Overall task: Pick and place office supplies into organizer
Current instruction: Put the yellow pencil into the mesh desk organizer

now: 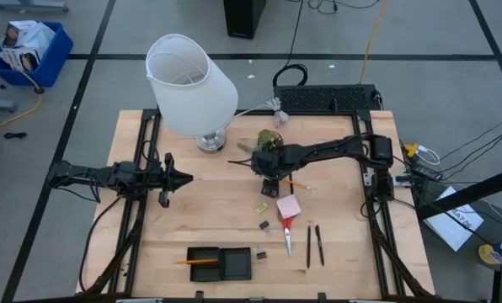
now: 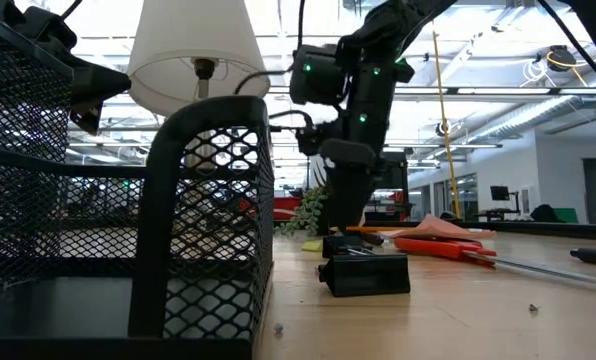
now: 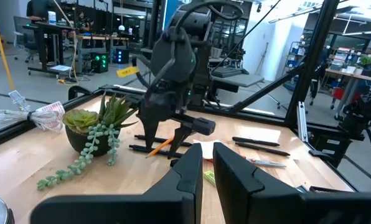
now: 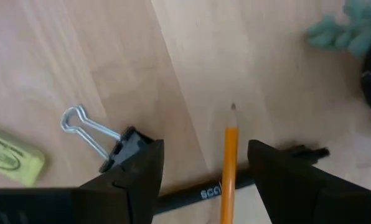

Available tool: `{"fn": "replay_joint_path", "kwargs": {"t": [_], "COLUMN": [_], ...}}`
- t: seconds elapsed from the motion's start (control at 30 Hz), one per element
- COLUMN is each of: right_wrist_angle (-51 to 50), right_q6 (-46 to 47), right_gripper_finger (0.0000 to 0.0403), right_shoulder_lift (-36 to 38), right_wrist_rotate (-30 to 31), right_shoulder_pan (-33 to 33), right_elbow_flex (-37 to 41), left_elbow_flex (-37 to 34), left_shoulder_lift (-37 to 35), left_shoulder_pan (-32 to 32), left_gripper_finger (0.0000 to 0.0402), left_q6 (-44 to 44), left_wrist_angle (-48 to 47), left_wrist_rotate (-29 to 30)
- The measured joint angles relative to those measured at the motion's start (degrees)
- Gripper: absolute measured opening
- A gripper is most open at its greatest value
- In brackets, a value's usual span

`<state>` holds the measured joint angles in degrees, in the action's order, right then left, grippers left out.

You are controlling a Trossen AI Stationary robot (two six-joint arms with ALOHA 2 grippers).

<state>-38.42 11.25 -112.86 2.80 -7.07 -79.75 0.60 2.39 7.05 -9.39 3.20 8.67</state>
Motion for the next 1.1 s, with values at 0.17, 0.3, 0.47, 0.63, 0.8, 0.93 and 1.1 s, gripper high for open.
{"fn": "replay_joint_path", "kwargs": {"t": [0.17, 0.3, 0.47, 0.63, 0.8, 0.93, 1.1], "right_wrist_angle": [0.04, 0.52, 1.38, 1.98, 3.05, 5.71, 8.14], "right_q6": [0.0, 0.0, 0.01, 0.02, -0.31, -0.44, -0.19], "right_gripper_finger": [0.0227, 0.0213, 0.0184, 0.0146, 0.0094, 0.0046, 0.0016], "right_shoulder_lift": [-0.53, -0.54, -0.27, -0.17, -0.1, 0.54, 1.89], "right_wrist_rotate": [-0.01, -0.1, -0.06, -0.07, -0.05, -0.18, -1.37], "right_shoulder_pan": [0.42, 0.44, 0.42, 0.43, 1.2, 1.95, 2.27], "right_elbow_flex": [0.0, 0.27, 3.7, 6.98, 7.46, 7.5, 7.69], "left_elbow_flex": [0.0, 0.0, 0.0, 0.0, 0.0, 0.0, 0.0], "left_shoulder_lift": [0.01, 0.0, 0.01, 0.02, 0.02, 0.0, 0.0], "left_shoulder_pan": [0.0, 0.0, 0.0, 0.0, 0.0, 0.0, 0.0], "left_gripper_finger": [0.0042, 0.0042, 0.0042, 0.0042, 0.0042, 0.0042, 0.0042], "left_q6": [-0.01, -0.02, -0.01, -0.01, 0.0, -0.01, -0.02], "left_wrist_angle": [0.0, 0.0, -0.01, 0.0, 0.0, 0.0, 0.0], "left_wrist_rotate": [0.01, 0.0, 0.01, 0.01, 0.0, 0.0, 0.02]}}
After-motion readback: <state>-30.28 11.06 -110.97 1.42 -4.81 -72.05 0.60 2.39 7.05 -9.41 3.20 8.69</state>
